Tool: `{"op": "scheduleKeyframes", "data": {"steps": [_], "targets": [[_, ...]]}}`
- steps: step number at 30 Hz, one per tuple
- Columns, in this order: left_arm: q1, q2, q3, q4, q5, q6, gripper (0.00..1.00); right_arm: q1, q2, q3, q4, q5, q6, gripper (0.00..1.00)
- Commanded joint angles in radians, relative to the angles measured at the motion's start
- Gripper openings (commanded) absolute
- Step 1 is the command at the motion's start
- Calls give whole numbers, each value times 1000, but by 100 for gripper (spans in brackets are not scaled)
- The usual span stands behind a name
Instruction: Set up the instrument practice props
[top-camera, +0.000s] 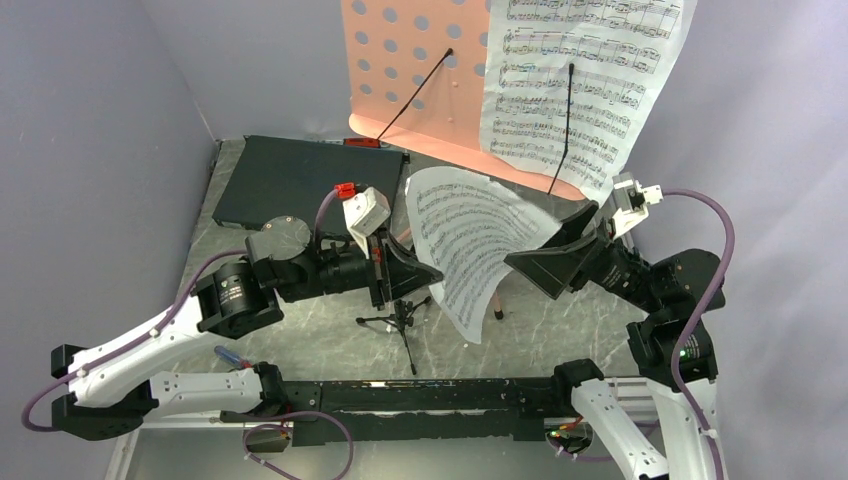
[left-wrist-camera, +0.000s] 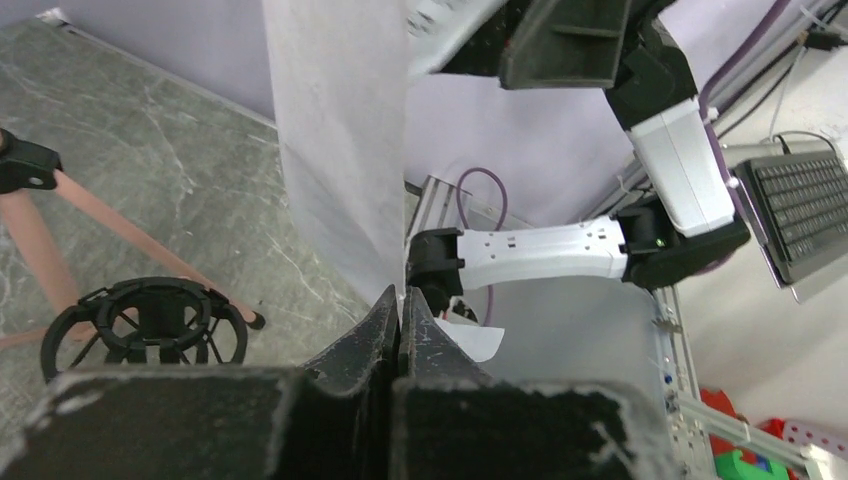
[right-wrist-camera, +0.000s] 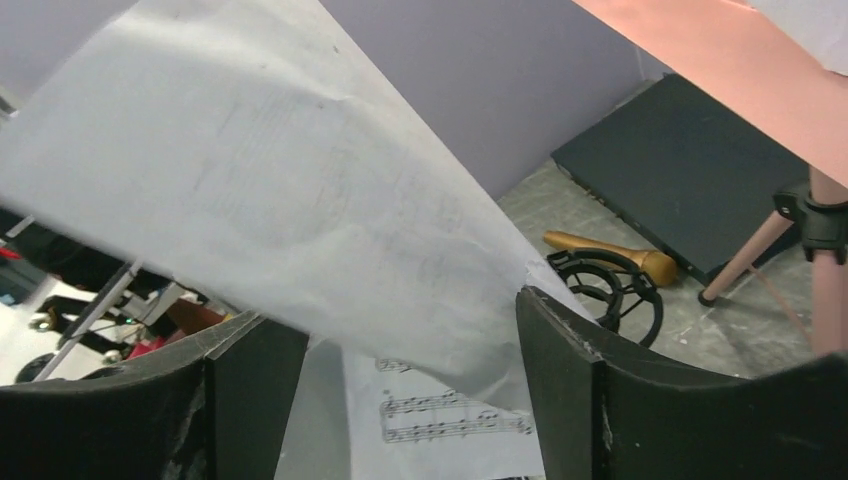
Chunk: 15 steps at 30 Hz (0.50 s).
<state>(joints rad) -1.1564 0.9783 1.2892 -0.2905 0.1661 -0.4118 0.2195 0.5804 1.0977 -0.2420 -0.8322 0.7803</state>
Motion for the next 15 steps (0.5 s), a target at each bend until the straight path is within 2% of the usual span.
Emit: {"op": "scheduleKeyframes", "data": {"steps": [1,11,15], "targets": [[-6,-9,51,-40,115,22,3,1,-4,59,-59,39,-77,79],[-5,-92,17,-43,260,55,3,2,-12,31,-25,41,-59,78],[-6,-118,1,-37,311,62,3,1,-10,14,3,24,-41,75]]}}
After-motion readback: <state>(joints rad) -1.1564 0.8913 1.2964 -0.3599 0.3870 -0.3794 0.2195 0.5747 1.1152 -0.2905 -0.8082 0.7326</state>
